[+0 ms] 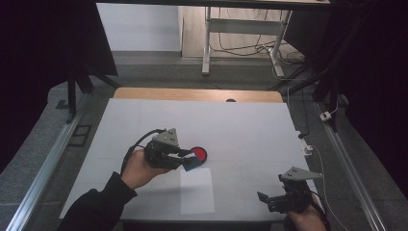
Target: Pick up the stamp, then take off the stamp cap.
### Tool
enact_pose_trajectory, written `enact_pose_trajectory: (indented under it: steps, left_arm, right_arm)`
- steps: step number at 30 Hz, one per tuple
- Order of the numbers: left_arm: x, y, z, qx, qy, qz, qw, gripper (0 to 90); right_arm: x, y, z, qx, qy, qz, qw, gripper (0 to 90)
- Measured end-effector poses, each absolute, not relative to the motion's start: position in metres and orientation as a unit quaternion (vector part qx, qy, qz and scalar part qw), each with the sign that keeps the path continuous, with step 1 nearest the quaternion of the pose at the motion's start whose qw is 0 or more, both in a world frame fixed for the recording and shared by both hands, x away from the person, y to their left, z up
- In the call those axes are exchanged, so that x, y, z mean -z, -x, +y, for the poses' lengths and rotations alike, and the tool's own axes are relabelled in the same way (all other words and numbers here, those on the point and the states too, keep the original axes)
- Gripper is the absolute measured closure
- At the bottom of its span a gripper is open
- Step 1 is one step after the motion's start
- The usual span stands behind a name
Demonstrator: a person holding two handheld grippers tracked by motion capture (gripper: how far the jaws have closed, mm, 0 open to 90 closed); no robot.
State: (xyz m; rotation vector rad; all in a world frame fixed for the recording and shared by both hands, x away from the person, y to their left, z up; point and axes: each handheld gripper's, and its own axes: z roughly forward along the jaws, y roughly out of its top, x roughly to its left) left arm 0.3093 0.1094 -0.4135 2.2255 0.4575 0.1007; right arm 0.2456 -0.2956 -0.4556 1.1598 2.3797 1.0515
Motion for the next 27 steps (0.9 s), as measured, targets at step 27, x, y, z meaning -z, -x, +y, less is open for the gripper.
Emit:
enact_pose_trajectory:
  steps: [27]
  left_arm:
    - [0.416, -0.307, 0.112, -0.025, -0.881, 0.176, 0.438, 70.3]
  right_arm:
    - [0.446, -0.245, -0.274, -0.416, -0.333, 0.832, 0.153, 0.0]
